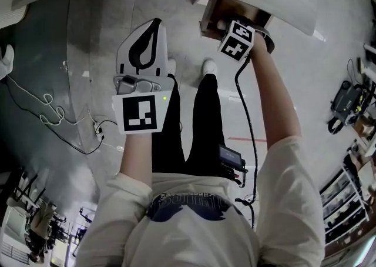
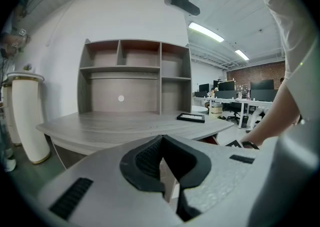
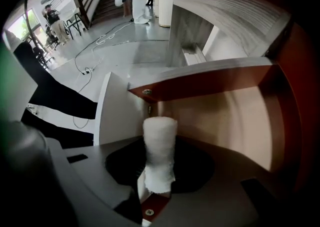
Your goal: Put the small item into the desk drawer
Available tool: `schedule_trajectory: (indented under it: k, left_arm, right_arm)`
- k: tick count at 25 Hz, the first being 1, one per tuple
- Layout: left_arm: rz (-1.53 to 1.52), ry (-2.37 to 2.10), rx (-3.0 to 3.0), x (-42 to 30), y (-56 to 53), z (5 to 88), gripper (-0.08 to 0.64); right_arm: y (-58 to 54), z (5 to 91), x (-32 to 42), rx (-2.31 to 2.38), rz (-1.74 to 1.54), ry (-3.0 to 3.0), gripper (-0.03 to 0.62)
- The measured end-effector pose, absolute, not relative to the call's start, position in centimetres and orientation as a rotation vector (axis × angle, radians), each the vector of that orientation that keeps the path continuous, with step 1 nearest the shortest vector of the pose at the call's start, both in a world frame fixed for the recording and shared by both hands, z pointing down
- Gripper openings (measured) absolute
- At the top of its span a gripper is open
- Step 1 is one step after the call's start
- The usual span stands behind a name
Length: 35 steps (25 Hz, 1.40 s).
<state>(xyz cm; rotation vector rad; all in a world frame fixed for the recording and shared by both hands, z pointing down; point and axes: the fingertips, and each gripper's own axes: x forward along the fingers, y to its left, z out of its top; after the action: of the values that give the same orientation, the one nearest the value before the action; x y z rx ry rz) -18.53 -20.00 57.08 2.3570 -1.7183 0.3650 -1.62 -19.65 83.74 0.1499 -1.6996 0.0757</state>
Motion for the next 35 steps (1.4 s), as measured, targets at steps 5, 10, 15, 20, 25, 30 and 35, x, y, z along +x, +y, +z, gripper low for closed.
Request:
schedule_trajectory:
  k: [5, 10, 15, 20, 25, 30, 35]
  left_arm:
    - [0.367, -1.720, 2.348, -18.8, -20.0, 57.6, 0.008]
    - [0.363, -1.716, 2.352, -18.7, -20.1, 57.4, 0.008]
    - [0.366, -1.701, 2.361, -18.7, -20.2, 57.3, 0.008]
    - [0.351, -1.681, 2.352, -18.7, -20.2, 57.5, 0.008]
    - [0.369, -1.666, 2.360, -18.4, -20.2, 57.7, 0.008]
    - [0.372, -1.667, 2.358, -18.5, -20.2, 57.7, 0.008]
    - [0.371, -1.667, 2.361, -18.6, -20.2, 57.5, 0.008]
  right_arm:
    - [-19.7, 84.0, -1.6, 0.137, 0.066, -1.691, 0.110]
    - [-19.6, 83.9, -1.6, 0.129, 0.071, -1.698, 0.115]
    - [-19.5, 83.6, -1.5, 0.123, 0.138, -1.725, 0.123]
    - [-19.4, 83.4, -1.7, 0.101, 0.146, -1.722, 0.127]
    - [-19.5, 83.3, -1.6, 0.087, 0.157, -1.719, 0.137]
    - [-19.7, 83.0, -1.4, 0.075, 0.160, -1.713, 0.179]
    - [-19.9, 82.6, -1.3, 0.080, 0.162, -1.709, 0.220]
